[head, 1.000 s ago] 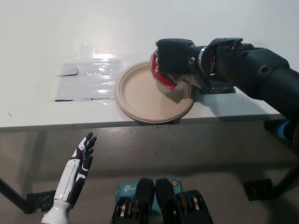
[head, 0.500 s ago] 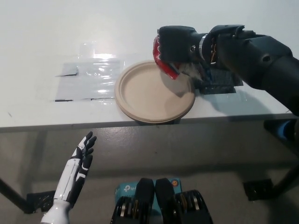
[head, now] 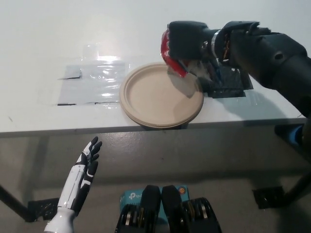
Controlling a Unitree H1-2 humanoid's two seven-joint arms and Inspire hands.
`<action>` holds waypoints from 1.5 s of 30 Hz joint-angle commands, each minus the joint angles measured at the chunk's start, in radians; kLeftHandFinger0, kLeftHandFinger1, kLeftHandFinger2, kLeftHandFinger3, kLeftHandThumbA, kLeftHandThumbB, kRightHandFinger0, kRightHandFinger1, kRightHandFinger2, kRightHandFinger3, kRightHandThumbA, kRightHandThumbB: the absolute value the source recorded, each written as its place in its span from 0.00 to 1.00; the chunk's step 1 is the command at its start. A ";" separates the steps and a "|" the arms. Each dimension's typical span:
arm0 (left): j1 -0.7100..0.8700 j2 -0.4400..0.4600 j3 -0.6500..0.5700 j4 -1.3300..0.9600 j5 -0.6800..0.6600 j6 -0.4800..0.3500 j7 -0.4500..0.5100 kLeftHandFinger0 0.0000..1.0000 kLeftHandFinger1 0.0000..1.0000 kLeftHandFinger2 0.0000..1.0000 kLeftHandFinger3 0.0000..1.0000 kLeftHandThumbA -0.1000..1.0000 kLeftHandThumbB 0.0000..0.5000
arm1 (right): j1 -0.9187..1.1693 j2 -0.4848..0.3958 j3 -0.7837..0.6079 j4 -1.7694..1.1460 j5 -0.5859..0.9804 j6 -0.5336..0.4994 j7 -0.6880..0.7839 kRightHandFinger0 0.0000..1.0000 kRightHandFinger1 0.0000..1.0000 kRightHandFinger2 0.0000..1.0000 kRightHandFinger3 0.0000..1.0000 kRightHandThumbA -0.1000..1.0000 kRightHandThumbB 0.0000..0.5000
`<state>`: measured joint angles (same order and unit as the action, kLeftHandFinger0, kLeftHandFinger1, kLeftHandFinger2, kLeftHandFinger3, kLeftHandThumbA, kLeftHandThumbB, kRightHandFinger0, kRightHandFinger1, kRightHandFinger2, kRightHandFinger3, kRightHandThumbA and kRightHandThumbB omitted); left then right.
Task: The robot picks up a small bag of sunflower seeds on the right hand side and take it to the empty plate on the left hand side then pours some sunflower seeds on to the plate.
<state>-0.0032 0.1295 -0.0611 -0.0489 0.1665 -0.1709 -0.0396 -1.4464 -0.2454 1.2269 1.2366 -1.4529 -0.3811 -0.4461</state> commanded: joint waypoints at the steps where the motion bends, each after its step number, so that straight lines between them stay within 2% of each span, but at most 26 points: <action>1: 0.013 0.005 -0.004 -0.037 0.008 -0.023 -0.001 1.00 1.00 1.00 1.00 1.00 0.16 | -0.013 -0.035 -0.089 0.044 0.084 0.107 -0.139 0.00 0.00 0.00 0.41 0.00 0.84; 3: 0.022 0.006 0.003 -0.037 0.010 -0.028 0.007 1.00 1.00 1.00 1.00 1.00 0.16 | 0.009 -0.044 -0.130 0.054 0.109 0.114 -0.156 0.00 0.00 0.00 0.40 0.00 0.83; 6: 0.029 0.001 0.014 -0.031 0.002 -0.032 0.015 1.00 1.00 1.00 1.00 1.00 0.18 | 0.038 -0.057 -0.167 0.068 0.117 0.156 -0.201 0.00 0.00 0.00 0.29 0.01 0.84; 10: 0.044 -0.003 0.028 -0.021 -0.009 -0.047 0.024 1.00 1.00 1.00 1.00 1.00 0.19 | 0.073 -0.069 -0.244 0.090 0.168 0.160 -0.240 0.00 0.00 0.05 0.21 0.00 0.74; 11: 0.045 -0.002 0.029 -0.021 -0.007 -0.050 0.025 1.00 1.00 1.00 1.00 1.00 0.16 | 0.077 -0.074 -0.254 0.094 0.170 0.165 -0.245 0.00 0.00 0.09 0.15 0.00 0.71; 13: 0.052 -0.002 0.034 -0.019 -0.007 -0.053 0.027 1.00 1.00 1.00 1.00 1.00 0.11 | 0.088 -0.087 -0.260 0.099 0.162 0.197 -0.246 0.00 0.00 0.16 0.21 0.00 0.74; 14: 0.057 -0.005 0.035 -0.016 -0.007 -0.058 0.030 1.00 1.00 1.00 1.00 1.00 0.11 | 0.091 -0.089 -0.264 0.101 0.164 0.194 -0.252 0.00 0.00 0.18 0.16 0.00 0.72; 15: 0.061 -0.006 0.037 -0.013 -0.007 -0.062 0.031 1.00 1.00 1.00 1.00 1.00 0.10 | 0.096 -0.095 -0.271 0.102 0.170 0.189 -0.263 0.00 0.00 0.20 0.15 0.00 0.78; 16: 0.066 -0.008 0.039 -0.009 -0.002 -0.071 0.035 1.00 1.00 1.00 1.00 1.00 0.10 | 0.106 -0.109 -0.276 0.105 0.174 0.192 -0.277 0.00 0.00 0.25 0.17 0.00 0.70; 17: 0.069 -0.009 0.040 -0.008 -0.002 -0.074 0.036 1.00 1.00 1.00 1.00 1.00 0.11 | 0.108 -0.109 -0.277 0.106 0.176 0.193 -0.280 0.00 0.00 0.32 0.16 0.00 0.68; 18: 0.073 -0.008 0.041 -0.003 0.010 -0.086 0.041 1.00 1.00 1.00 1.00 1.00 0.09 | 0.110 -0.117 -0.276 0.109 0.177 0.187 -0.284 0.00 0.00 0.34 0.12 0.00 0.67; 19: 0.074 -0.010 0.043 0.001 0.007 -0.087 0.040 1.00 1.00 1.00 1.00 1.00 0.12 | 0.112 -0.122 -0.281 0.114 0.183 0.183 -0.282 0.00 0.00 0.35 0.16 0.00 0.70; 20: 0.078 -0.011 0.046 0.004 0.010 -0.092 0.042 1.00 1.00 1.00 1.00 1.00 0.12 | 0.114 -0.125 -0.280 0.119 0.184 0.184 -0.283 0.00 0.00 0.35 0.14 0.00 0.71; 21: 0.081 -0.013 0.048 0.005 0.009 -0.094 0.042 1.00 1.00 1.00 1.00 1.00 0.12 | 0.116 -0.132 -0.279 0.121 0.183 0.180 -0.289 0.00 0.00 0.36 0.19 0.00 0.71; 24: 0.084 -0.016 0.054 0.011 0.003 -0.101 0.039 1.00 1.00 1.00 1.00 1.00 0.15 | 0.109 -0.142 -0.247 0.127 0.154 0.190 -0.289 0.00 0.00 0.31 0.16 0.00 0.69; 26: 0.088 -0.016 0.060 0.015 0.001 -0.108 0.038 1.00 1.00 1.00 1.00 1.00 0.15 | 0.103 -0.143 -0.253 0.132 0.169 0.166 -0.281 0.00 0.00 0.32 0.11 0.00 0.57; 27: 0.088 -0.016 0.062 0.017 0.012 -0.115 0.043 1.00 1.00 1.00 1.00 1.00 0.14 | 0.097 -0.141 -0.249 0.135 0.166 0.175 -0.265 0.00 0.00 0.32 0.09 0.00 0.56; 30: 0.095 -0.021 0.070 0.022 0.006 -0.120 0.041 1.00 1.00 1.00 1.00 1.00 0.16 | 0.083 -0.144 -0.214 0.139 0.125 0.231 -0.304 0.00 0.00 0.32 0.11 0.00 0.61; 31: 0.095 -0.021 0.071 0.020 0.008 -0.117 0.040 1.00 1.00 1.00 1.00 1.00 0.17 | 0.075 -0.145 -0.193 0.141 0.107 0.239 -0.302 0.00 0.00 0.35 0.16 0.00 0.62; 33: 0.095 -0.023 0.073 0.019 0.007 -0.113 0.037 1.00 1.00 1.00 1.00 1.00 0.18 | 0.071 -0.146 -0.167 0.145 0.102 0.242 -0.314 0.00 0.00 0.34 0.14 0.01 0.68; 36: 0.097 -0.029 0.072 0.025 0.002 -0.121 0.035 1.00 1.00 1.00 1.00 1.00 0.16 | 0.072 -0.141 -0.163 0.148 0.126 0.204 -0.274 0.00 0.03 0.38 0.10 0.00 0.63; 37: 0.097 -0.028 0.071 0.026 -0.002 -0.124 0.033 1.00 1.00 1.00 1.00 1.00 0.15 | 0.073 -0.137 -0.172 0.149 0.144 0.186 -0.264 0.00 0.00 0.37 0.05 0.00 0.59; 41: 0.104 -0.030 0.070 0.024 0.009 -0.126 0.036 1.00 1.00 1.00 1.00 1.00 0.16 | 0.085 -0.121 -0.168 0.158 0.153 0.200 -0.244 0.00 0.00 0.37 0.08 0.00 0.59; 42: 0.104 -0.030 0.071 0.024 0.009 -0.126 0.035 1.00 1.00 1.00 1.00 1.00 0.16 | 0.089 -0.113 -0.176 0.162 0.165 0.205 -0.233 0.00 0.00 0.37 0.07 0.00 0.55; 44: 0.103 -0.029 0.071 0.022 0.012 -0.125 0.035 1.00 1.00 1.00 1.00 1.00 0.16 | 0.096 -0.100 -0.185 0.168 0.174 0.229 -0.214 0.00 0.02 0.42 0.12 0.03 0.53; 45: 0.102 -0.030 0.070 0.024 0.015 -0.123 0.036 1.00 1.00 1.00 1.00 1.00 0.15 | 0.100 -0.085 -0.219 0.175 0.214 0.224 -0.133 0.09 0.26 0.65 0.44 0.08 0.56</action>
<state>0.0900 0.1021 0.0040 -0.0158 0.1704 -0.2536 -0.0350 -1.2904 -0.3456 1.0566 1.4020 -1.3192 -0.2030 -0.6719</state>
